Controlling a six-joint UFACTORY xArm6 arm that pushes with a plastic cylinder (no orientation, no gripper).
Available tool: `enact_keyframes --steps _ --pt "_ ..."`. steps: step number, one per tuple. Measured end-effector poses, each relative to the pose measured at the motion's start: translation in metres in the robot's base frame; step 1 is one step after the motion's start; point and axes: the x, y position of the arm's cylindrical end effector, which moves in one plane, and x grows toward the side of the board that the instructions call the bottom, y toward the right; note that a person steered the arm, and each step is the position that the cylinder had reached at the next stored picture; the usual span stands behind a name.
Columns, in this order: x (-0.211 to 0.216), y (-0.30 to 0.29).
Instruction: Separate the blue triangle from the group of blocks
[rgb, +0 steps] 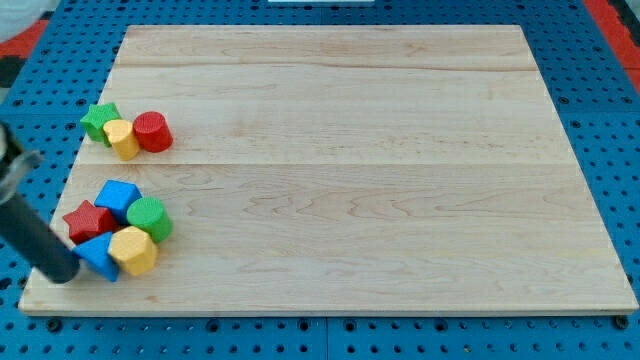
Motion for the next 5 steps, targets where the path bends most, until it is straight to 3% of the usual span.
enact_keyframes --steps 4,5 --pt "-0.056 0.202" --pt "0.012 0.225"
